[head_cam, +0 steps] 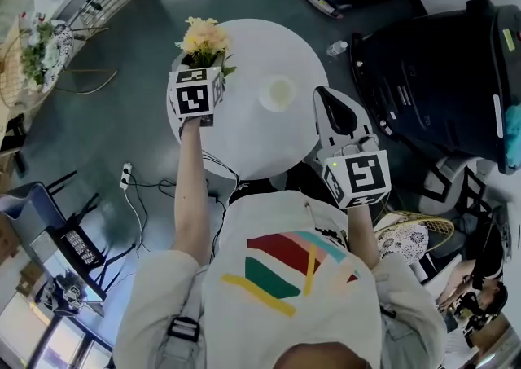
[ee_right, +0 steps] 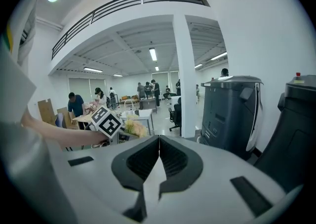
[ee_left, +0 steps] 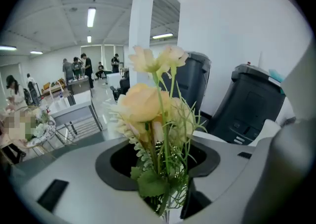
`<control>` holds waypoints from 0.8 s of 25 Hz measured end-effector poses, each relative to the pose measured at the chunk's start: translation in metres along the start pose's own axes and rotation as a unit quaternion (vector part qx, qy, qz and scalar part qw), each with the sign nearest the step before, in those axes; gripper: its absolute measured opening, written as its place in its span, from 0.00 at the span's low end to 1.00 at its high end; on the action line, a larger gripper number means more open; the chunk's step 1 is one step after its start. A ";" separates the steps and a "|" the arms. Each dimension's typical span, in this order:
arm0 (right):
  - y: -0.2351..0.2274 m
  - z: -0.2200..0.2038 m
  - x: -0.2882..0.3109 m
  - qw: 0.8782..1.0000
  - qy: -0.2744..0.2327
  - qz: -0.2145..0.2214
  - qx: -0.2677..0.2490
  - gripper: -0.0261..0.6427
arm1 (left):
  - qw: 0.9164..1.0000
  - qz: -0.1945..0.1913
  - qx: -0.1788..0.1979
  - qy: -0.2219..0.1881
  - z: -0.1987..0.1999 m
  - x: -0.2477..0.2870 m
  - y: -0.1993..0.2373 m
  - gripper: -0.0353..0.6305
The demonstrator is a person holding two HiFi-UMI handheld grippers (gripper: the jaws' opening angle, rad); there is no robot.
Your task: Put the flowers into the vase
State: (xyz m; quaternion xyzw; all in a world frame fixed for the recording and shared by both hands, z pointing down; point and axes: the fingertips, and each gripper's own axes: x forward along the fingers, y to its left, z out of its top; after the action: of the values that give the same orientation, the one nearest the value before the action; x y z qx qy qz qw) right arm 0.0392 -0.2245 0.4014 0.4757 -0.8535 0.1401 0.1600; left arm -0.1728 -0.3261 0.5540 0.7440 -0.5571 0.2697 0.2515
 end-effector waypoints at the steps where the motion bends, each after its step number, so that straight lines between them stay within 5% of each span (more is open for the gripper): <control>1: 0.000 0.005 -0.002 1.000 -0.007 -0.002 0.000 0.06 | 1.000 0.004 0.003 -0.023 0.014 -0.009 0.000 0.42; 9: -0.007 0.054 -0.012 0.997 -0.072 0.003 -0.028 0.06 | 0.979 0.023 0.008 -0.202 0.125 -0.098 -0.016 0.41; 14: -0.007 0.075 -0.016 0.994 -0.102 0.010 -0.038 0.06 | 0.953 0.028 0.008 -0.301 0.178 -0.167 -0.028 0.41; 20: -0.007 0.088 -0.015 0.992 -0.124 0.021 -0.031 0.06 | 0.913 0.045 0.013 -0.406 0.206 -0.248 -0.048 0.41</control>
State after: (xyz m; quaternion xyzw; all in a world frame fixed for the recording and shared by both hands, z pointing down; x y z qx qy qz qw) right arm 0.0410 -0.2508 0.3159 0.4665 -0.8803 0.0566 0.0652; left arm -0.1593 -0.2805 0.2315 0.7669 -0.6405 -0.0368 -0.0184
